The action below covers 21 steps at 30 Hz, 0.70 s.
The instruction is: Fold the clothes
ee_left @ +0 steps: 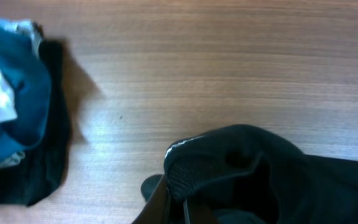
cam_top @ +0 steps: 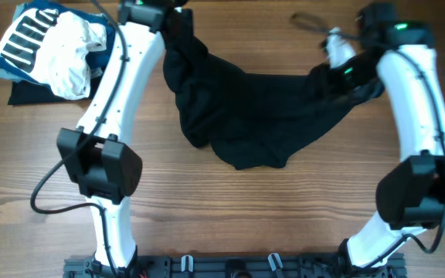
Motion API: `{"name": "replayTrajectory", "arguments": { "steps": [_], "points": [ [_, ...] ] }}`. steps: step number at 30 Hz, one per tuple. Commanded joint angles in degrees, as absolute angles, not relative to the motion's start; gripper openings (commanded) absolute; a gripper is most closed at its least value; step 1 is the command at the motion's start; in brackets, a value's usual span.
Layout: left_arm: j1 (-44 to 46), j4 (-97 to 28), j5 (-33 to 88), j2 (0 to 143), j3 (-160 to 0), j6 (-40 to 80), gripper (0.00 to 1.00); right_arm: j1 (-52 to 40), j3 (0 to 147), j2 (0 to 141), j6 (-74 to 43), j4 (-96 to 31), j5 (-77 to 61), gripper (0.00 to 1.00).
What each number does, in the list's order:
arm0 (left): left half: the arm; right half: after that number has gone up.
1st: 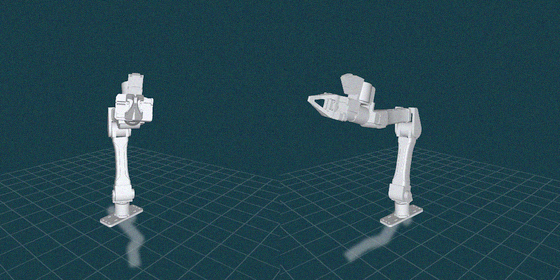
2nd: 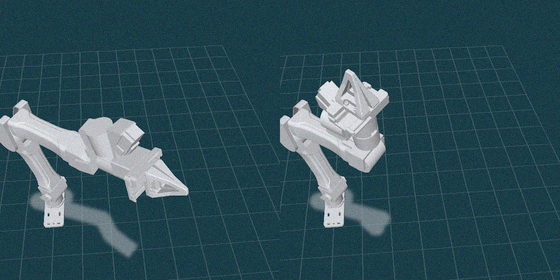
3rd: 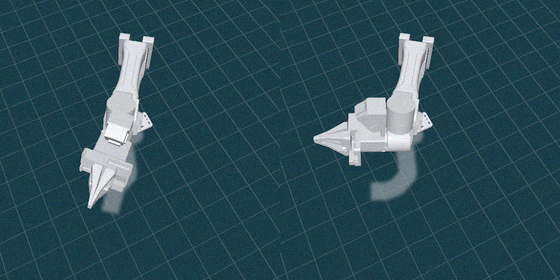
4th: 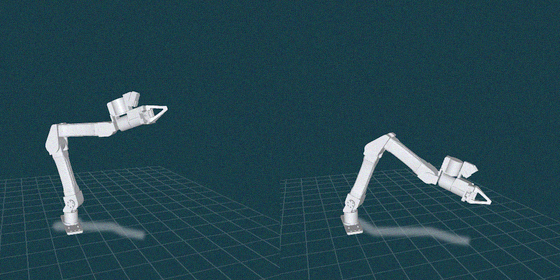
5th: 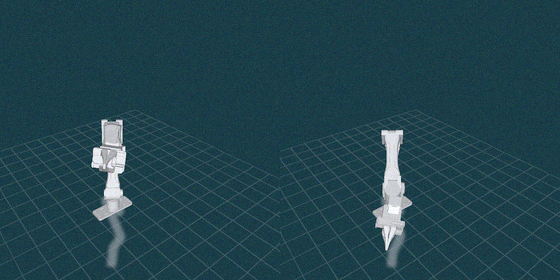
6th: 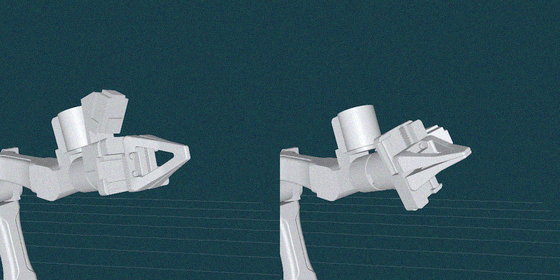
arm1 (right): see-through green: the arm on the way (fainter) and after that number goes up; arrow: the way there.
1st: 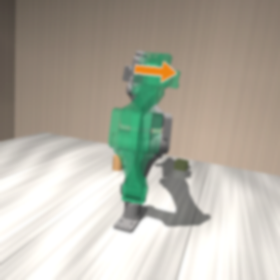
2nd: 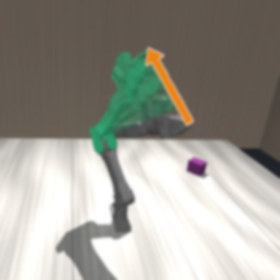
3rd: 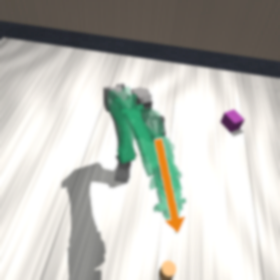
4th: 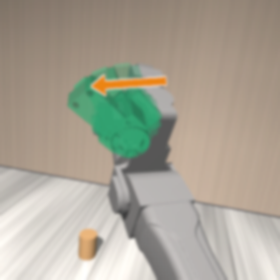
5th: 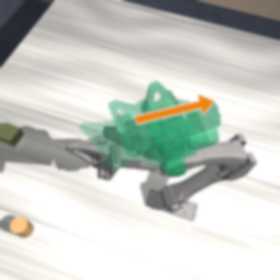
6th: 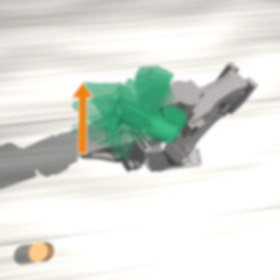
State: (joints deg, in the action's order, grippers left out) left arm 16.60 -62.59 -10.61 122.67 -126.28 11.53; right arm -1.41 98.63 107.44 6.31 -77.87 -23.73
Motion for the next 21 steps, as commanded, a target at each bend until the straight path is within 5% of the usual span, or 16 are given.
{"name": "replayTrajectory", "arguments": {
  "steps": [1, 6, 15, 21],
  "points": [
    [13.5, -63.48, -7.68, 120.75, -126.76, 13.8, 0.04, -8.75, 88.51, 107.96, 3.38, -73.43, -19.14, 0.6],
    [13.15, -63.48, -7.73, 120.75, -126.76, 13.76, 0.04, -18.61, 77.06, 107.98, -6.31, -63.2, -8.49, 0.59],
    [13.17, -63.94, -7.7, 120.75, -126.76, 13.78, 0.04, -19.33, 69.28, 107.98, -9.65, -53.45, -5.3, 0.45],
    [13.17, -63.96, -7.73, 120.75, -126.76, 13.76, 0.04, -19.27, 69.32, 107.98, -10.46, -52.49, -4.1, 0.05]
  ]
}}
